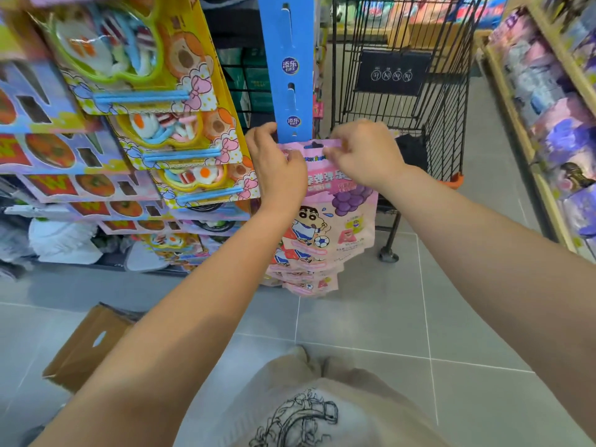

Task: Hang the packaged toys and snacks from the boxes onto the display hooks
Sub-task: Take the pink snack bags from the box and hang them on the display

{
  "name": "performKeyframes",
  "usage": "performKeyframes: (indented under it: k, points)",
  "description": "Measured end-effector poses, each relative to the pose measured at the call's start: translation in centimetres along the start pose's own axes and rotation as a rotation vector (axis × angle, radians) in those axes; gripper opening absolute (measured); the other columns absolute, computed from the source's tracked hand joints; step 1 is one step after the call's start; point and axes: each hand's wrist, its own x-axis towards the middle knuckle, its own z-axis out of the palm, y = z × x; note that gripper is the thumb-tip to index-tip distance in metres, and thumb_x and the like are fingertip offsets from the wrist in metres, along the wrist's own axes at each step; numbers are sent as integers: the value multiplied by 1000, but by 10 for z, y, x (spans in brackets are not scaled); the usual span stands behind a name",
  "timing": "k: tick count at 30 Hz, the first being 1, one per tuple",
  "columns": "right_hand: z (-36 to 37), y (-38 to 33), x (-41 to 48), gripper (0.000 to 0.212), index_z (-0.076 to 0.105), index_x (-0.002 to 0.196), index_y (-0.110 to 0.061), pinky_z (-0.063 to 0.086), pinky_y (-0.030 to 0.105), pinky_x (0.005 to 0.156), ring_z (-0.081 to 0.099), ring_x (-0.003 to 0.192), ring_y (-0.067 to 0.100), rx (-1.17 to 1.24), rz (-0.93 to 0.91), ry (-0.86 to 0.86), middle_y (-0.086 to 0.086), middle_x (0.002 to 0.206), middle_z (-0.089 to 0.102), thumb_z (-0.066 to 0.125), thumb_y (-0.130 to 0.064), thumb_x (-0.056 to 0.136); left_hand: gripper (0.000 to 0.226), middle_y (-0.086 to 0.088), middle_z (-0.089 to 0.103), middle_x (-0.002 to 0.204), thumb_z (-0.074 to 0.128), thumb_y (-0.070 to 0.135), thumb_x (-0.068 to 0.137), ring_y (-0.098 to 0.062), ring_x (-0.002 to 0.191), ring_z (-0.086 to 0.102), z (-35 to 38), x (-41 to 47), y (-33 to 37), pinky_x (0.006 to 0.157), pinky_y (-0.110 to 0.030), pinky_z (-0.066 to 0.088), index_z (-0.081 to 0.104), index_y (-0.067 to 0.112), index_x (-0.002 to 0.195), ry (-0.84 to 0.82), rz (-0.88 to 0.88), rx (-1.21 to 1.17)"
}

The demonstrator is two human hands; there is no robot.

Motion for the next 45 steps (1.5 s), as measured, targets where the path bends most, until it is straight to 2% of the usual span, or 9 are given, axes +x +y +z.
performKeyframes:
  k: [3,6,13,21,24,29,33,41,45]
  points:
    - [-3,-10,7,21,46,73,-14,23,29,72,54,94,31,-3,7,2,6,76,46,53,-25,90,41,-17,39,123,50,-7,77,-18,110,39,-4,0,4,91,-13,30,42,-5,117,36,32,27]
    - [-2,-14,14,20,58,82,-10,25,29,72,55,94,31,44,38,-14,5,77,47,51,-27,91,44,-17,40,124,50,-6,75,-25,117,38,-4,0,4,97,-21,26,45,-2,119,-17,76,146]
    - [5,-22,28,34,65,90,0,28,29,70,50,83,30,83,143,-43,10,79,53,50,-31,91,49,-15,35,125,52,-4,74,-26,120,34,-3,3,1,83,-8,18,45,2,122,-100,39,221]
    - [21,-20,34,31,63,84,-7,33,26,54,53,73,24,298,356,-192,4,66,51,63,-38,83,54,-13,32,134,58,5,79,-26,127,28,-4,0,-1,100,-22,22,39,6,129,-161,7,315]
    - [29,-17,25,29,59,68,-8,31,26,51,52,70,24,292,372,-248,1,59,44,63,-33,82,54,-12,32,136,56,4,80,-25,127,27,-5,-3,-4,101,-23,22,38,7,131,-180,-4,339]
    - [25,-13,9,33,62,75,-6,32,29,68,51,75,27,230,212,-36,7,68,50,54,-35,89,59,-12,38,138,49,-5,76,-26,129,29,-11,-12,-5,104,-25,22,40,5,133,-164,103,301]
    - [8,-15,11,39,64,80,-6,34,34,79,53,90,28,37,18,110,8,78,58,50,-40,92,62,-12,24,143,54,-3,73,-27,132,24,-10,-10,4,104,-26,26,41,11,133,-150,64,339]
    - [0,-17,20,35,52,69,-16,33,38,89,53,101,29,-91,-9,88,9,81,59,44,-40,94,53,-15,19,137,46,-4,75,-36,125,27,-13,4,19,83,-24,33,43,20,122,-259,-112,396]
    - [4,-18,21,35,48,67,-15,32,38,91,52,100,29,-86,-28,107,10,81,60,44,-38,93,46,-15,19,138,47,-1,78,-35,127,23,-10,10,19,90,-26,31,42,18,120,-291,-142,432]
